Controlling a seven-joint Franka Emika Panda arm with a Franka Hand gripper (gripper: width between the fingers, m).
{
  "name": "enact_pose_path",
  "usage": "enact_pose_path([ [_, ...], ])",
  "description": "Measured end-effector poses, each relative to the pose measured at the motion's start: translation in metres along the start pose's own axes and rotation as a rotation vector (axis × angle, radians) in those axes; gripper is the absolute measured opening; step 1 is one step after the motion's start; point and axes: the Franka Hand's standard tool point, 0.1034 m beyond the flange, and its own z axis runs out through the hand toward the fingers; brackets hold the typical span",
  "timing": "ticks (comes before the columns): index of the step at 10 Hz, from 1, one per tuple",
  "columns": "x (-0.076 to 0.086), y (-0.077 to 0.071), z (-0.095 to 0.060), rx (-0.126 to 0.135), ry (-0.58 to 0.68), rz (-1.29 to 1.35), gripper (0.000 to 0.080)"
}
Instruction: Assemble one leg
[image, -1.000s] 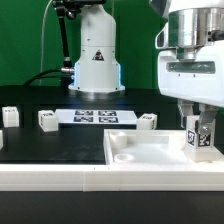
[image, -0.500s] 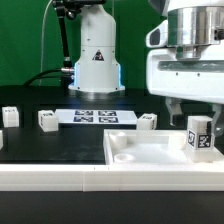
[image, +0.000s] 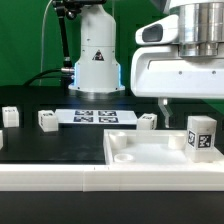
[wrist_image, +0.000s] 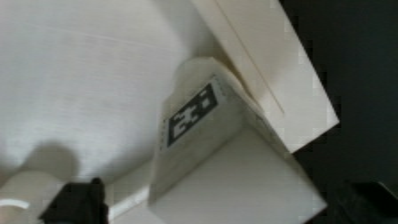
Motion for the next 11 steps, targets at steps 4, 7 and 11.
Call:
enact_pose_path([
  [4,-0.0095,-0.006,0.0028,-0.01,0.011,-0.273,0.0649],
  [7,-0.0104,-0.0037,0.0038,-0.011,0.015,-0.315,0.0638],
  [11,-0.0102,-0.0031,0.004,-0.011,0.015,-0.305,0.0289],
])
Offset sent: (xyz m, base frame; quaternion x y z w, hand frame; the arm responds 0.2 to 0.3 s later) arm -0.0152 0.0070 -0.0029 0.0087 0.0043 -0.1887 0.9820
